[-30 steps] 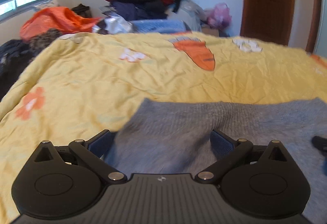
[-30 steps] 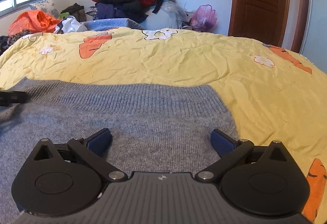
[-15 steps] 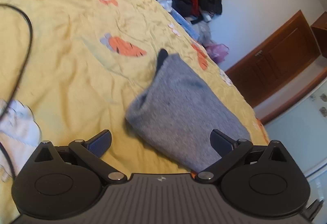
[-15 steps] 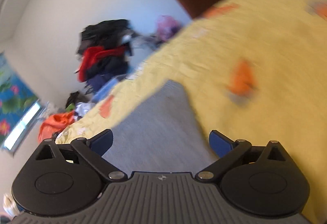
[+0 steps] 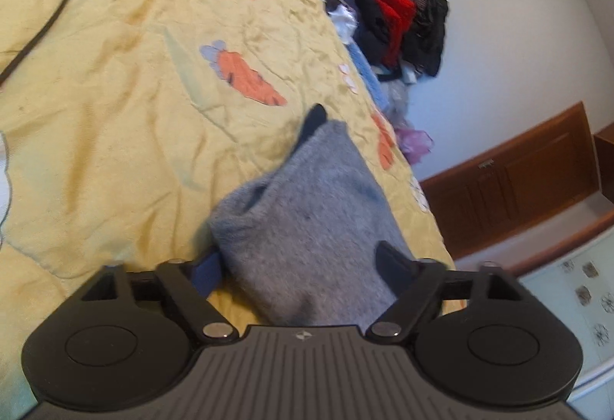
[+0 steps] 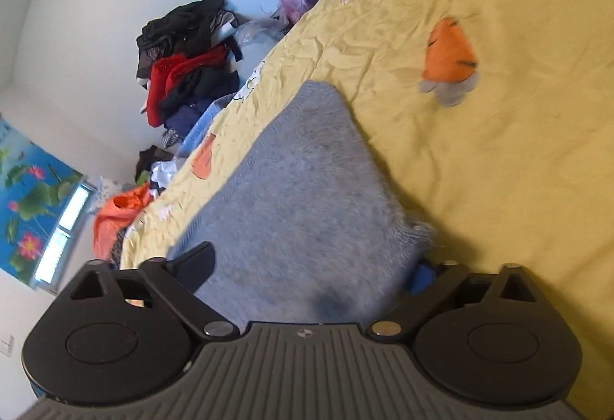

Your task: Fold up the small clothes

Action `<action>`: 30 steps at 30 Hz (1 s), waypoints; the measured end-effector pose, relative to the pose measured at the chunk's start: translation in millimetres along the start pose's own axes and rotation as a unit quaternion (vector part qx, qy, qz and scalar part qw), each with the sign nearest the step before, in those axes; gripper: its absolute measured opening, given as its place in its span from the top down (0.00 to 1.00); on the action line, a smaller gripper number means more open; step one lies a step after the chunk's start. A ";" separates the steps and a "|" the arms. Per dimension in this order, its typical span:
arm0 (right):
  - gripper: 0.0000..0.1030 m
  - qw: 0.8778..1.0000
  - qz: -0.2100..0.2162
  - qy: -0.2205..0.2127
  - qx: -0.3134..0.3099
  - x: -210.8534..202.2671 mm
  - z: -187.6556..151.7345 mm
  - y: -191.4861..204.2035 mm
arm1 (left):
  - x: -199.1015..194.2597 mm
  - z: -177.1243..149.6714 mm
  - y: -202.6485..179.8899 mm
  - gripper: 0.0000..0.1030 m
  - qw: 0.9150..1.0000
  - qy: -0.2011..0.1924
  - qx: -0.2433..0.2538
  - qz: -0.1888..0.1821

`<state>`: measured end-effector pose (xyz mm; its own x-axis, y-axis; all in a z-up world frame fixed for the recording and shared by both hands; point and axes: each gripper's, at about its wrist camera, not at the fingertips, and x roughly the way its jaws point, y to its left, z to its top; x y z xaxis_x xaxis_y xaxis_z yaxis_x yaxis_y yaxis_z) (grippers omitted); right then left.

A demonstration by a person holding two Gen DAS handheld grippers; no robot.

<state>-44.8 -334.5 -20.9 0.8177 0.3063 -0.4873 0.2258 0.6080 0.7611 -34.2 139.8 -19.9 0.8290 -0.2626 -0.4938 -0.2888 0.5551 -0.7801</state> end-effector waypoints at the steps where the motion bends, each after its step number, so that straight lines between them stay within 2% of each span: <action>1: 0.17 1.000 0.001 0.000 0.002 2.4 -0.2 1.2 | 2.4 1.0 1.8 0.44 1.000 -0.001 -0.004 0.007; 2: 0.27 1.000 0.001 0.004 0.002 6.9 -0.7 2.6 | 4.2 2.0 2.4 0.54 1.000 -0.002 -0.005 0.013; 3: 0.48 1.000 -0.003 0.008 0.002 9.1 -1.7 2.3 | 5.6 3.1 3.1 0.65 1.000 -0.001 -0.004 0.022; 4: 0.60 1.000 -0.010 0.016 0.006 13.2 -2.8 0.2 | 8.2 4.4 2.3 0.72 0.999 0.002 -0.002 0.033; 5: 0.85 1.000 -0.017 0.021 0.015 17.7 -3.6 -3.6 | 10.9 4.6 1.9 0.91 0.999 0.006 0.005 0.046; 6: 0.85 0.999 -0.013 0.021 0.027 19.6 -4.5 -8.5 | 14.0 5.4 -0.1 0.94 0.998 0.011 0.017 0.057; 8: 0.85 0.999 0.000 0.018 0.048 17.9 -3.9 -12.5 | 13.8 8.5 -6.9 0.95 0.997 0.013 0.042 0.065; 13: 0.88 0.998 0.048 -0.003 0.029 -18.9 4.4 8.5 | -24.0 19.3 -30.1 0.96 0.995 0.004 0.097 0.027; 17: 0.89 0.998 0.056 0.010 0.034 -54.5 -8.2 -3.1 | -56.5 16.3 -22.7 0.96 0.993 -0.002 0.114 0.039; 19: 0.88 0.998 0.033 0.023 0.037 -54.3 -15.6 -21.4 | -54.6 13.8 -6.4 0.96 0.992 0.009 0.117 0.052; 21: 0.78 0.999 -0.015 0.037 0.033 -47.8 -19.7 -33.5 | -46.4 10.4 10.8 0.96 0.993 0.030 0.099 0.061; 22: 0.72 0.999 -0.014 0.030 0.030 -49.5 -20.0 -35.3 | -43.4 8.9 16.4 0.96 0.994 0.040 0.089 0.058; 23: 0.56 0.999 -0.015 0.019 0.023 -53.6 -18.8 -32.6 | -41.2 8.4 20.4 0.95 0.995 0.049 0.073 0.054; 24: 0.32 1.000 -0.024 0.000 0.010 -60.2 -17.7 -26.7 | -38.9 8.8 23.6 0.93 0.996 0.058 0.055 0.047; 25: 0.21 0.999 -0.037 -0.026 -0.010 -66.6 -15.5 -17.9 | -36.6 9.4 26.8 0.91 0.997 0.065 0.033 0.039; 26: 0.13 0.998 -0.035 -0.049 -0.036 -72.0 -13.8 -8.9 | -34.7 9.5 29.1 0.80 0.997 0.069 0.014 0.033; 27: 0.15 0.996 -0.021 -0.060 -0.062 -75.3 -12.4 0.1 | -33.1 8.8 30.4 0.67 0.997 0.069 0.000 0.027; 29: 0.16 0.993 -0.005 -0.067 -0.097 -78.2 -9.8 18.9 | -33.1 6.4 28.6 0.51 0.999 0.045 -0.011 0.010; 30: 0.16 0.991 0.003 -0.069 -0.111 -77.7 -6.7 27.3 | -32.5 5.7 24.6 0.45 0.999 0.030 -0.007 0.015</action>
<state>-105.7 -336.7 34.9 0.8865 0.2173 -0.4084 0.1106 0.7577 0.6432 -65.6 166.5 -20.9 0.7894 -0.2929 -0.5395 -0.3211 0.5521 -0.7695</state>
